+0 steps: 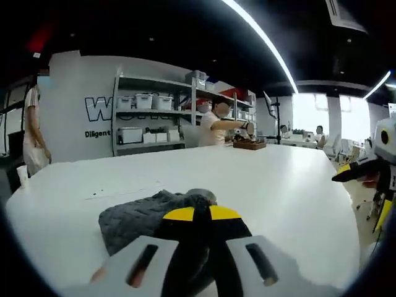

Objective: Open the folded towel by lifting each exposed corner and separating the folded layers until the towel lies flat within the target outline without major curled edges

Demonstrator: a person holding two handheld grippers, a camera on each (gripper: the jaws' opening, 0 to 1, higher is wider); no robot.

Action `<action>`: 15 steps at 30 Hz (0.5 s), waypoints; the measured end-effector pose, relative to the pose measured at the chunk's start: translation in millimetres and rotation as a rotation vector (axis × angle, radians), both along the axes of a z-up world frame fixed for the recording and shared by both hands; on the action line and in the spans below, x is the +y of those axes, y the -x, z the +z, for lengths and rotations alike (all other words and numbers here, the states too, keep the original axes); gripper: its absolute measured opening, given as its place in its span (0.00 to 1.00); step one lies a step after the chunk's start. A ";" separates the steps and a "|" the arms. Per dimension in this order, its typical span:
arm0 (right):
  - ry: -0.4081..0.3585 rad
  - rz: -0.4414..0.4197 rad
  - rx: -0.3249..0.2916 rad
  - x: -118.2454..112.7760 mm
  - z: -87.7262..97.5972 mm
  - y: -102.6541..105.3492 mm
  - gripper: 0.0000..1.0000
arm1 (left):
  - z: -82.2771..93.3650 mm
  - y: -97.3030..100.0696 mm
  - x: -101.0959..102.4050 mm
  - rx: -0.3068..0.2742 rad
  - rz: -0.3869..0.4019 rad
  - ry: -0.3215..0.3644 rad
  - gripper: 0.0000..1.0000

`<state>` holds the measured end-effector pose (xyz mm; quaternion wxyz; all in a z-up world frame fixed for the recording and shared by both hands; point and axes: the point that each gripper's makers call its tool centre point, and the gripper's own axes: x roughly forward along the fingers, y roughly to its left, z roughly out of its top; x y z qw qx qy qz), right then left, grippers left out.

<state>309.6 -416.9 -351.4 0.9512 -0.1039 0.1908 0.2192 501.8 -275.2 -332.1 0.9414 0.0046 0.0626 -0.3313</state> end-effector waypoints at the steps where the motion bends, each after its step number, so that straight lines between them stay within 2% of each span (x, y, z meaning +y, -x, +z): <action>1: 0.001 0.003 0.000 0.7 -0.1 -0.1 0.97 | 3.6 -1.3 3.8 -0.005 0.014 0.026 0.04; 5: 0.004 0.009 0.006 1.9 -1.4 -0.3 0.97 | 8.9 -3.7 10.9 -0.013 0.040 0.059 0.04; 9: 0.009 0.013 0.009 2.9 -2.0 -0.8 0.98 | 16.4 -7.4 26.6 -0.015 0.086 0.132 0.04; 15: 0.012 0.021 0.008 5.8 -1.3 -1.2 0.98 | 23.4 -9.5 46.4 -0.030 0.147 0.187 0.04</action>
